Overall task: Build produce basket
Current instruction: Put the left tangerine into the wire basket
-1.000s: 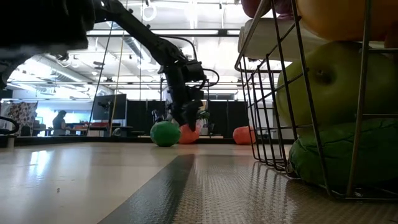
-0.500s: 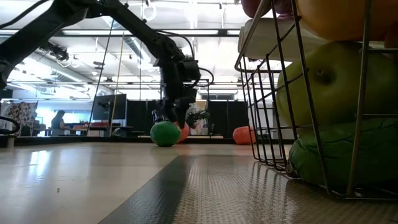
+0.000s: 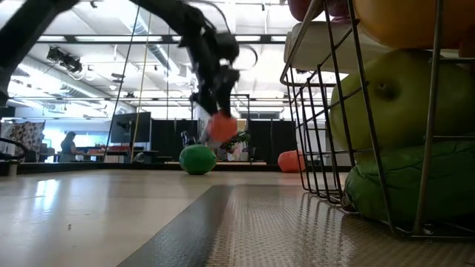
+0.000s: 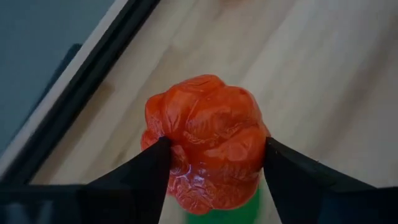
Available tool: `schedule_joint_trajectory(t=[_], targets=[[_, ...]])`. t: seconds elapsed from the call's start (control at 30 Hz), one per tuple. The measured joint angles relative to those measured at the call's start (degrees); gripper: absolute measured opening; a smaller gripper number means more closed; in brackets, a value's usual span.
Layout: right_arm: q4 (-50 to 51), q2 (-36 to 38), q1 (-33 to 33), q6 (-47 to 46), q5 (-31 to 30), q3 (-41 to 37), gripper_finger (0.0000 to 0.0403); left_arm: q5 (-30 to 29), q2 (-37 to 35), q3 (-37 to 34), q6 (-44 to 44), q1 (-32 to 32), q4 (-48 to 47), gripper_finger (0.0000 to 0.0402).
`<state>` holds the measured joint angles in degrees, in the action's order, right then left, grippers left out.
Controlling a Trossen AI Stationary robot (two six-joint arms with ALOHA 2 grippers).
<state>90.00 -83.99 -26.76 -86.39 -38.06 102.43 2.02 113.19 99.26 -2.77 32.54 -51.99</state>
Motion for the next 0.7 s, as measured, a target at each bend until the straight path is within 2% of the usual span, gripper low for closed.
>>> schedule_joint_trajectory(t=[0.3, 0.4, 0.53, 0.7], targets=[[-0.07, 0.12, 3.36, 11.86, -1.63, 0.0, 0.0234, 10.55, -13.05, 0.09, -16.29, -3.3, 4.18, 0.0237], [-2.16, 0.29, 3.39, 18.15, -4.44, 0.0, 0.0237, 12.07, -16.61, 0.11, -22.59, -5.32, 7.23, 0.0234], [-7.93, 1.32, 3.39, 26.87, -8.63, 0.0, 0.0261, 12.55, -19.43, 0.12, -29.95, -8.83, 10.33, 0.0236], [-15.97, 2.11, 3.69, 36.35, -13.36, 0.02, 0.0311, 12.6, -20.31, 0.15, -37.42, -13.69, 14.99, 0.024]])
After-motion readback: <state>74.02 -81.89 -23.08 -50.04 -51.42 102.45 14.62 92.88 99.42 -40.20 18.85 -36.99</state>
